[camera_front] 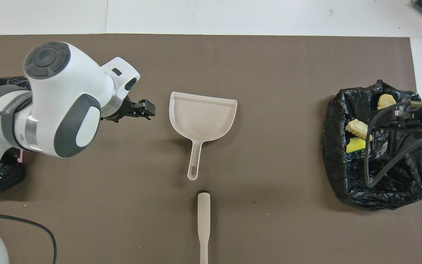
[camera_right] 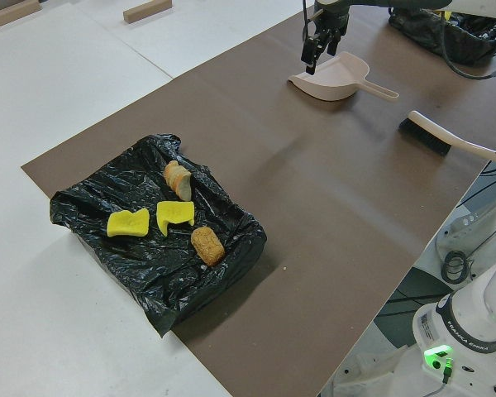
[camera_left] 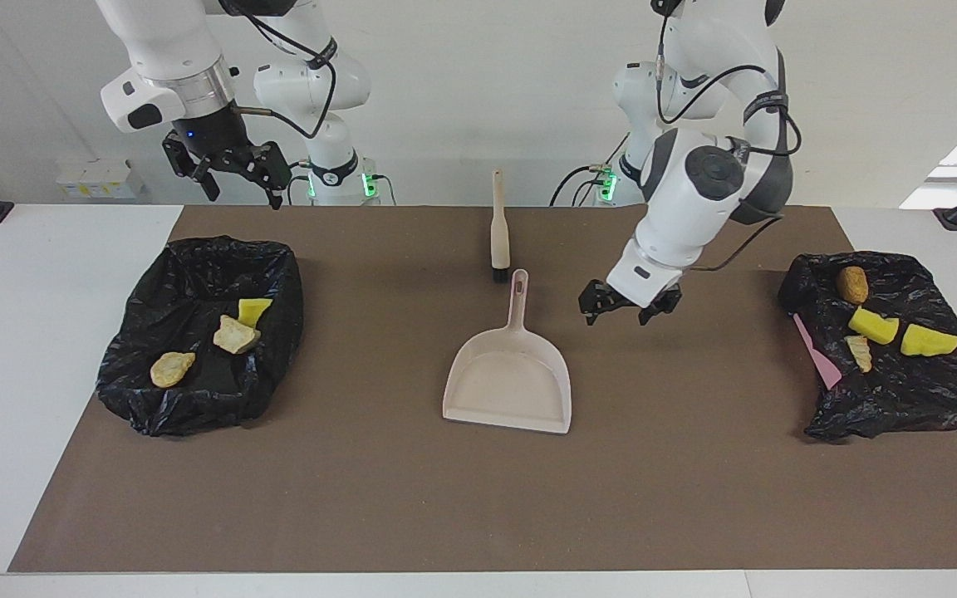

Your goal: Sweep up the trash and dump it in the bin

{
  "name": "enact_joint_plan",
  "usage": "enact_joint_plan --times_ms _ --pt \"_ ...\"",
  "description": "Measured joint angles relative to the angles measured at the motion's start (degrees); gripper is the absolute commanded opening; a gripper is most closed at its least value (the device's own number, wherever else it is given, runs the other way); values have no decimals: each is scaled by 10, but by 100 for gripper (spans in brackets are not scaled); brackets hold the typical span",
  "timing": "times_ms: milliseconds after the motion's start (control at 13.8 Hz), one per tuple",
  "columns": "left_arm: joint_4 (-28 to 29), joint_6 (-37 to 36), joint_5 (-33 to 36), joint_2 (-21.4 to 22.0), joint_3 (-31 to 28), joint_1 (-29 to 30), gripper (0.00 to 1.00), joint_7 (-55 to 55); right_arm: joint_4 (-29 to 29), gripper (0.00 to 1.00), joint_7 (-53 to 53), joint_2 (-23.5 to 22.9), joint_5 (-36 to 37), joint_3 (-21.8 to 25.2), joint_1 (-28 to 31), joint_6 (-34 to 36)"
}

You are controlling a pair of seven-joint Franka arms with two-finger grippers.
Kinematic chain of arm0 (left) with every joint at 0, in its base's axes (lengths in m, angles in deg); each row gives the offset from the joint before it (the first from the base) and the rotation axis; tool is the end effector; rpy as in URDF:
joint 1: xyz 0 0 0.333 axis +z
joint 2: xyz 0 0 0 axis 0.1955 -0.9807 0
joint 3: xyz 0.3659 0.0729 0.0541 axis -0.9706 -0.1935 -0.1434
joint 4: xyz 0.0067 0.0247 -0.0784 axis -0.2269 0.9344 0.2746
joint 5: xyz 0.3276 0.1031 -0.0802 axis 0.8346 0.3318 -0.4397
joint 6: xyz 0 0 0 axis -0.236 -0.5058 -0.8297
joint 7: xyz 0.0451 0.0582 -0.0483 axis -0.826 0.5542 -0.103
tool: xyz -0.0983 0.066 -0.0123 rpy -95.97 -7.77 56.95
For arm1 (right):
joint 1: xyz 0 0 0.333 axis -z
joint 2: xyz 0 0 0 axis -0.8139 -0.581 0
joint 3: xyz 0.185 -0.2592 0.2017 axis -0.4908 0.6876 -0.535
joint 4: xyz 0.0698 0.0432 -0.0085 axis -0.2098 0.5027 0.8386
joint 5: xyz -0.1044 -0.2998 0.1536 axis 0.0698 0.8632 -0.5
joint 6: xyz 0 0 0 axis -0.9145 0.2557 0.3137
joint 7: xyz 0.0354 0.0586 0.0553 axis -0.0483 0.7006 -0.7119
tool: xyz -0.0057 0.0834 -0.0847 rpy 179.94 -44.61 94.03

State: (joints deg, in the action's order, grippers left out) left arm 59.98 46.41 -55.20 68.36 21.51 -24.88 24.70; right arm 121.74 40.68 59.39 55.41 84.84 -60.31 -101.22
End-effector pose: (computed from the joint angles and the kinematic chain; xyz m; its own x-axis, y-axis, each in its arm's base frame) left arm 0.5724 -0.1996 0.5279 0.9993 -0.0103 -0.0358 -0.0064 -0.9943 0.1069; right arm 0.4911 0.0316 0.6988 0.9841 -0.1765 -0.0184 -0.1761 -0.9841 0.0234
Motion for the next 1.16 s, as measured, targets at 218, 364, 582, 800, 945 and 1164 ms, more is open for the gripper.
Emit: enact_joint_plan --times_ms 218,364,582,800,945,1164 --pt "-11 -10 9 15 -2 46 100 68 0 100 0 0 0 0 0 0" --pt "-12 -20 36 31 -5 63 100 112 0 100 0 0 0 0 0 0" --pt "-19 -67 44 61 -10 98 100 164 0 100 0 0 0 0 0 0" --pt "-59 -157 44 81 -10 109 100 174 0 100 0 0 0 0 0 0" --pt "-89 -202 46 85 -9 109 100 174 0 100 0 0 0 0 0 0" --pt "-94 -207 46 87 -9 109 100 182 0 100 0 0 0 0 0 0"
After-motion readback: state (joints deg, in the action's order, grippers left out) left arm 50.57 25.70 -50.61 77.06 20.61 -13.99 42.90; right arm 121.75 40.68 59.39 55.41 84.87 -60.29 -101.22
